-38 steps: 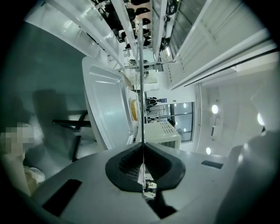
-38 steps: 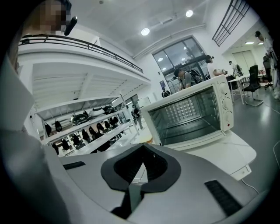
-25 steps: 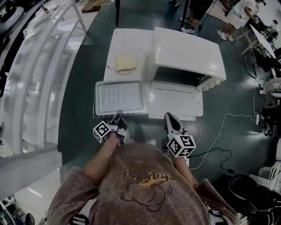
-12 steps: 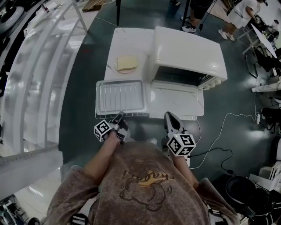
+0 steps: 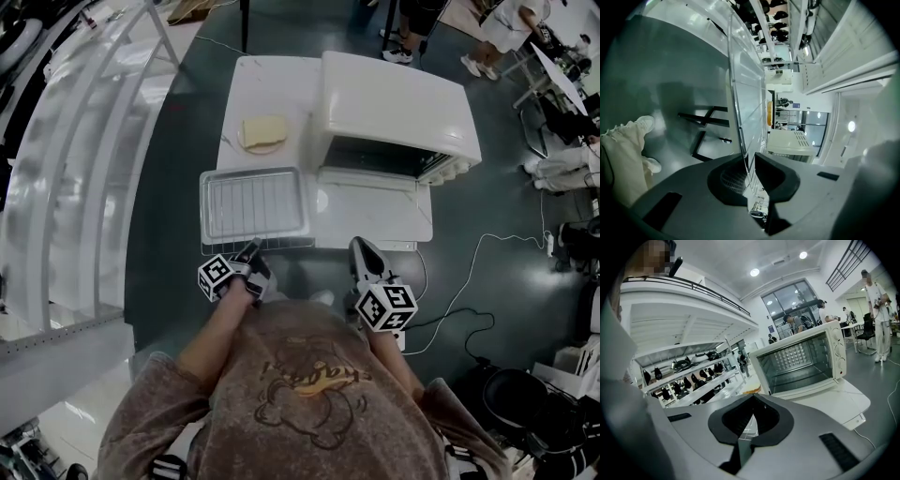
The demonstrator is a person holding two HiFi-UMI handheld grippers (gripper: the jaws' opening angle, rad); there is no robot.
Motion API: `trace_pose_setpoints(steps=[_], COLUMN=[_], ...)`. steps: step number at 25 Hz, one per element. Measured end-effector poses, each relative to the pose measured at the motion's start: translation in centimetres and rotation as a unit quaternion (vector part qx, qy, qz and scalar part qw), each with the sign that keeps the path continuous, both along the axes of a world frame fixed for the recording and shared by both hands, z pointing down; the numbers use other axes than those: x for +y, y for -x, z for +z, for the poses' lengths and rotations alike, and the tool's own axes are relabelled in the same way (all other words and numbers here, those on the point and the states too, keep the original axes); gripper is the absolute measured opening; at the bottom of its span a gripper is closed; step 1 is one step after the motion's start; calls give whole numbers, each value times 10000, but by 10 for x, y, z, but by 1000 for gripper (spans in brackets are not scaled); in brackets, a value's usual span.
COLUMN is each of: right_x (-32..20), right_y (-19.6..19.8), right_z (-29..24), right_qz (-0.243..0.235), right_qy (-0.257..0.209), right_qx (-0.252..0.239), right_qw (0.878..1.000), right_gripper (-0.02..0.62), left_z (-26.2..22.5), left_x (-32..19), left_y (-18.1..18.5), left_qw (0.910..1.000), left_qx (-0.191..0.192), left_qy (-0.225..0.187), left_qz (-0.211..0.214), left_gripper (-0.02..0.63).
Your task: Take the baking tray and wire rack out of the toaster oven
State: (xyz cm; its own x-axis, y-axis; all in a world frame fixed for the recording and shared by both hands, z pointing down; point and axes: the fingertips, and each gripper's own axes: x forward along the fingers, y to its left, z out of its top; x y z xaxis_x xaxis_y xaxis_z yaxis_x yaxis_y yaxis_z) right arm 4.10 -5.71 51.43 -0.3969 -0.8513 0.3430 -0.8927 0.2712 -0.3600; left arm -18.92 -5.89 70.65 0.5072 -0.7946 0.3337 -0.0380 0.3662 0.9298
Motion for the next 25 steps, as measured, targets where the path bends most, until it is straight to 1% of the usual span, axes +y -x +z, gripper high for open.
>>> trace_pose_setpoints(steps=[4, 7, 10, 12, 15, 17, 22, 25], right_x=[1, 1, 1, 1, 1, 2, 4, 4], right_y=[0, -1, -3, -3, -4, -5, -8, -11], right_z=[-1, -2, -3, -3, -3, -3, -1, -2], right_qz=[0, 0, 5, 5, 17, 24, 73, 121], right_qy=[-11, -17, -13, -9, -4, 3, 16, 17], right_qx=[11, 19, 31, 35, 34, 33, 35, 38], right_qw=[10000, 10000, 10000, 10000, 10000, 10000, 10000, 9999], right_gripper=[-2, -2, -2, -2, -2, -2, -2, -2], left_z=[5, 9, 11, 11, 11, 12, 14, 13], left_x=[5, 5, 3, 0, -5, -10, -20, -19], left_y=[-2, 0, -1, 1, 3, 3, 3, 3], left_qw=[9999, 9998, 9995, 9992, 9988, 9985, 9975, 9975], left_qx=[36, 13, 75, 108, 146, 184, 272, 301], left_qy=[140, 208, 264, 270, 271, 274, 356, 326], left_qz=[14, -50, -157, -259, -380, -440, -541, -557], left_gripper=[29, 37, 46, 82, 102, 106, 143, 141])
